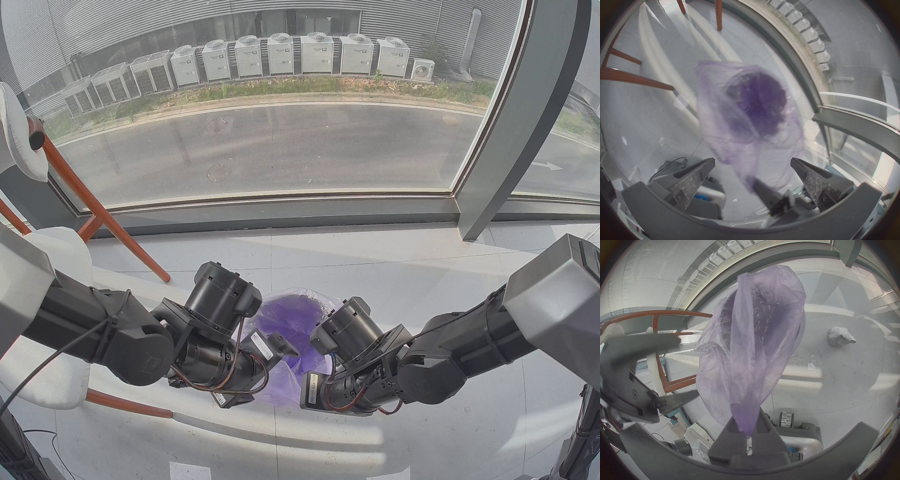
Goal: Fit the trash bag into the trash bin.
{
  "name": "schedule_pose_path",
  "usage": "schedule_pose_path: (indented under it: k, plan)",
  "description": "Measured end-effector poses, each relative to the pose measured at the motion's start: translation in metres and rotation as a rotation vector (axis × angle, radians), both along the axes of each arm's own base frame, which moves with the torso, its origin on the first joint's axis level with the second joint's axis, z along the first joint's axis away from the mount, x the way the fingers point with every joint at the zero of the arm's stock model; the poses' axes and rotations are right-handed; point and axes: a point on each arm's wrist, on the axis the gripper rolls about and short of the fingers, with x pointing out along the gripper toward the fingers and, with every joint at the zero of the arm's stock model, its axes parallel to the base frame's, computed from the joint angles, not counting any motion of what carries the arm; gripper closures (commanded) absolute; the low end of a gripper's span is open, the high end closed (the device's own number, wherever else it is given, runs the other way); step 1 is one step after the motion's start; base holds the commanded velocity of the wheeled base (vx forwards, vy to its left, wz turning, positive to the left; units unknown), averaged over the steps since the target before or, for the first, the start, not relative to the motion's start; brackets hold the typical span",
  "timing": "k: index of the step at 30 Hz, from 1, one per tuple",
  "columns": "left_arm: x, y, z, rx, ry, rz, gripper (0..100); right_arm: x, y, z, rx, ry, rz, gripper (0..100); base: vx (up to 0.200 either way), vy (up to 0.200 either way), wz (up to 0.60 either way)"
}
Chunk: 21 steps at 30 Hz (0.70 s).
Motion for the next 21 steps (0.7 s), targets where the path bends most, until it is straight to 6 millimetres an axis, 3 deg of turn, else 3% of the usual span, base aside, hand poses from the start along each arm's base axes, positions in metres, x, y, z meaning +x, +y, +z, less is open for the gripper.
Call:
schedule_pose_path:
  k: [10,11,21]
  plan:
    - [-0.007,0.012,-0.003,0.052,0.108,-0.051,0,0.001,0.001,-0.002,0.023,-0.025,-0.001,100,0.000,0.000,0.00]
    - [-0.006,0.012,-0.004,0.056,0.110,-0.049,100,0.000,0.002,-0.002,0.026,-0.028,0.000,100,0.000,0.000,0.00]
    - [0.021,0.004,-0.027,0.067,0.042,0.007,100,-0.003,0.004,-0.005,0.031,-0.034,0.011,100,0.000,0.000,0.00]
